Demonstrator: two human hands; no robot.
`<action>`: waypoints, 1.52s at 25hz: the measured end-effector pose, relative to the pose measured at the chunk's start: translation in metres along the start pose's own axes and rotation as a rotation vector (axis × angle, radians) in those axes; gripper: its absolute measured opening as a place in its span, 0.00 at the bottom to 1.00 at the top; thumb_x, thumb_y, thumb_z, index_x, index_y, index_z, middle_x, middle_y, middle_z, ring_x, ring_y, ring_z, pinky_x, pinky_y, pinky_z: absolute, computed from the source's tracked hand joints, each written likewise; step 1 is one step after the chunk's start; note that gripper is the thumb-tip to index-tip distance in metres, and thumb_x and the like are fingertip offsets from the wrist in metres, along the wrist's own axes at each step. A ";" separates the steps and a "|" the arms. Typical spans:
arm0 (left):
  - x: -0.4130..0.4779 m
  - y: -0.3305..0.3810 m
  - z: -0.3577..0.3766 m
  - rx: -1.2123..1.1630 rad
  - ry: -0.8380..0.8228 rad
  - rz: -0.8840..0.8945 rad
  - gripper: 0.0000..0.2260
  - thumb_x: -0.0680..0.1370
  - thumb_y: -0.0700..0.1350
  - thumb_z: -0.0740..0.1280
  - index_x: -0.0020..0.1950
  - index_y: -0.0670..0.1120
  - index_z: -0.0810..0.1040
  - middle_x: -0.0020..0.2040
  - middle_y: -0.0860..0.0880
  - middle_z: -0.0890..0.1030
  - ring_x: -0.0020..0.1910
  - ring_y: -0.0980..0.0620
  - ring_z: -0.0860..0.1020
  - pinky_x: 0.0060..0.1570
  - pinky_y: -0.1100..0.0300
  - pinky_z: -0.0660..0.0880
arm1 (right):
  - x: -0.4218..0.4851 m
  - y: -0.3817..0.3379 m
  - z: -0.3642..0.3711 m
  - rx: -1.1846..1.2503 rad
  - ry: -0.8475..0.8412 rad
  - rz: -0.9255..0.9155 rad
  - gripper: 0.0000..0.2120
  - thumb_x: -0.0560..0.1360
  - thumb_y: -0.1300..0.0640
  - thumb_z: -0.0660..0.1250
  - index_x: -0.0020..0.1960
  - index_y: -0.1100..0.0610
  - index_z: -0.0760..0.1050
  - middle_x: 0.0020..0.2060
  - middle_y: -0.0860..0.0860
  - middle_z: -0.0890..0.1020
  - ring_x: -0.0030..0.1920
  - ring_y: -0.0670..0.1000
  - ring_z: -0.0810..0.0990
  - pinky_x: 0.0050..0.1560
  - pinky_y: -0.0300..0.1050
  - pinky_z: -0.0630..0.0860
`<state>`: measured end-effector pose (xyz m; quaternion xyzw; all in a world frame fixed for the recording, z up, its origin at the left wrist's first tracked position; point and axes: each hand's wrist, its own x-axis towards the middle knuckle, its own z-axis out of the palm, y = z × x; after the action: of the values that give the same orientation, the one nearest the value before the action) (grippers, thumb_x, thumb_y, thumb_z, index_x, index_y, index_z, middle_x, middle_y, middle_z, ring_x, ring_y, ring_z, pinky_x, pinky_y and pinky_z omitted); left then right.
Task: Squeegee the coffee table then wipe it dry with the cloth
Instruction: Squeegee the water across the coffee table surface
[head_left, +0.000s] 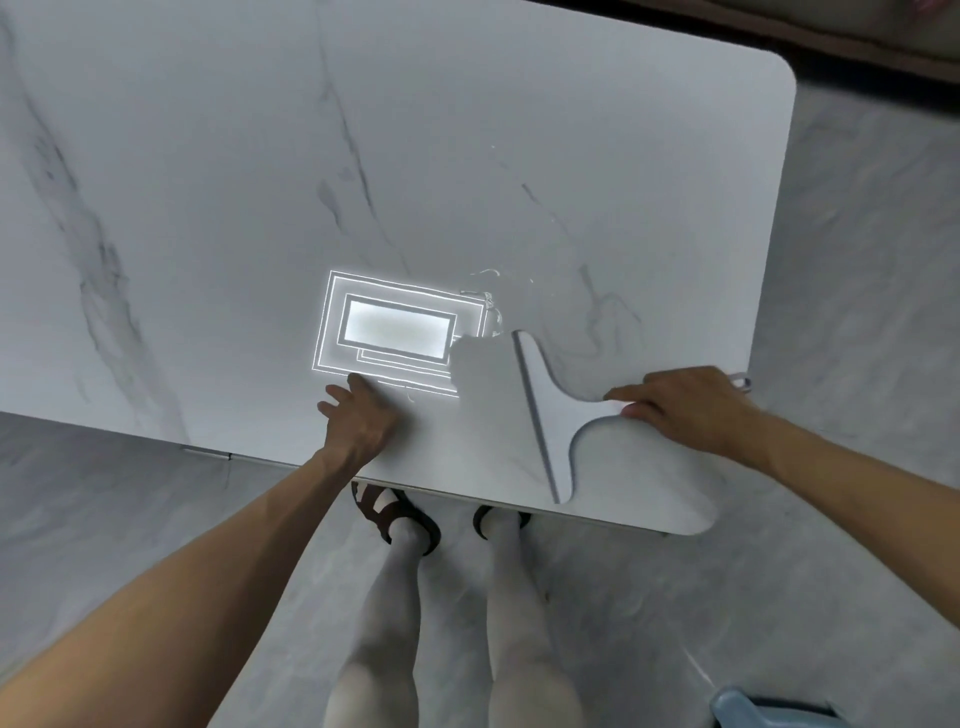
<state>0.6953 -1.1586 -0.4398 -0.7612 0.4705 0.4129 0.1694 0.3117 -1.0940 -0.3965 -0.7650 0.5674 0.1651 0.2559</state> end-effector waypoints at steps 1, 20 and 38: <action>-0.001 0.001 -0.002 -0.013 0.004 -0.004 0.30 0.76 0.42 0.64 0.75 0.40 0.58 0.73 0.33 0.59 0.71 0.30 0.62 0.69 0.40 0.64 | -0.004 0.013 -0.008 -0.038 0.018 0.028 0.16 0.79 0.39 0.53 0.65 0.32 0.70 0.46 0.42 0.81 0.50 0.47 0.81 0.37 0.41 0.64; 0.007 -0.082 -0.066 -0.303 0.110 -0.038 0.26 0.76 0.38 0.59 0.75 0.46 0.61 0.64 0.40 0.76 0.51 0.42 0.75 0.43 0.58 0.69 | 0.130 -0.181 -0.002 0.157 -0.062 -0.153 0.16 0.79 0.40 0.55 0.65 0.35 0.72 0.51 0.47 0.82 0.54 0.51 0.80 0.49 0.46 0.70; 0.039 0.048 -0.063 -0.051 0.028 0.265 0.25 0.76 0.42 0.60 0.73 0.41 0.61 0.66 0.38 0.68 0.63 0.36 0.69 0.60 0.47 0.71 | 0.196 -0.023 -0.159 0.453 0.285 0.389 0.20 0.80 0.46 0.53 0.71 0.43 0.67 0.56 0.55 0.82 0.56 0.60 0.78 0.55 0.51 0.73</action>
<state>0.6924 -1.2464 -0.4265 -0.7020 0.5588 0.4327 0.0874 0.3863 -1.3343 -0.3685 -0.5815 0.7551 -0.0282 0.3014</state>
